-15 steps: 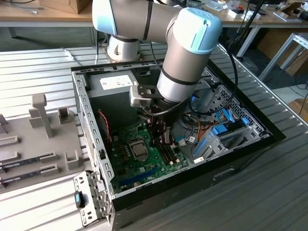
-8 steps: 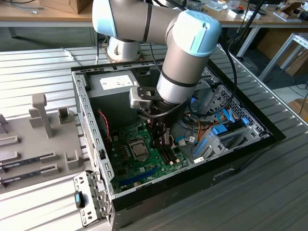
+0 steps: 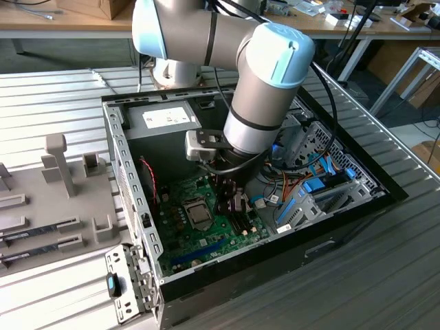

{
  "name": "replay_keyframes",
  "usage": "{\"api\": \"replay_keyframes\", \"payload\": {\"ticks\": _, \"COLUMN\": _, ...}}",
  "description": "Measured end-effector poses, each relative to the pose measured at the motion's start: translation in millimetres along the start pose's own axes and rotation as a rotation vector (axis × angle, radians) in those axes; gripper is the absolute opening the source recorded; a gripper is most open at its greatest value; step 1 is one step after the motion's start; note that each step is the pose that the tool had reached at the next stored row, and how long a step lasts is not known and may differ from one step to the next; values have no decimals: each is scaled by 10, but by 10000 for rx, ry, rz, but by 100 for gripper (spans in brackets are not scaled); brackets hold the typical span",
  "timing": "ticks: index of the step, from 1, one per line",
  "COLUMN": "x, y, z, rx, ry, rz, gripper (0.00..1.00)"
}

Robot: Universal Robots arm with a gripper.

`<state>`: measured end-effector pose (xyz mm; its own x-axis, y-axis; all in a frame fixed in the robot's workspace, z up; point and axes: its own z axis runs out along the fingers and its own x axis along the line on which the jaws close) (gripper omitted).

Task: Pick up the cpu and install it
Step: 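Install the first cpu locking lever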

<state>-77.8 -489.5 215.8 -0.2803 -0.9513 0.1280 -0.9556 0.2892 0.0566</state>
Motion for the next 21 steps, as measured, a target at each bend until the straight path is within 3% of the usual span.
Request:
{"api": "replay_keyframes", "payload": {"ticks": 11, "x": 35, "y": -39, "z": 106, "rx": 0, "ry": 1, "rz": 1, "gripper": 11}}
{"api": "replay_keyframes", "payload": {"ticks": 21, "x": 7, "y": -161, "z": 162, "rx": -3, "ry": 3, "rz": 3, "gripper": 11}}
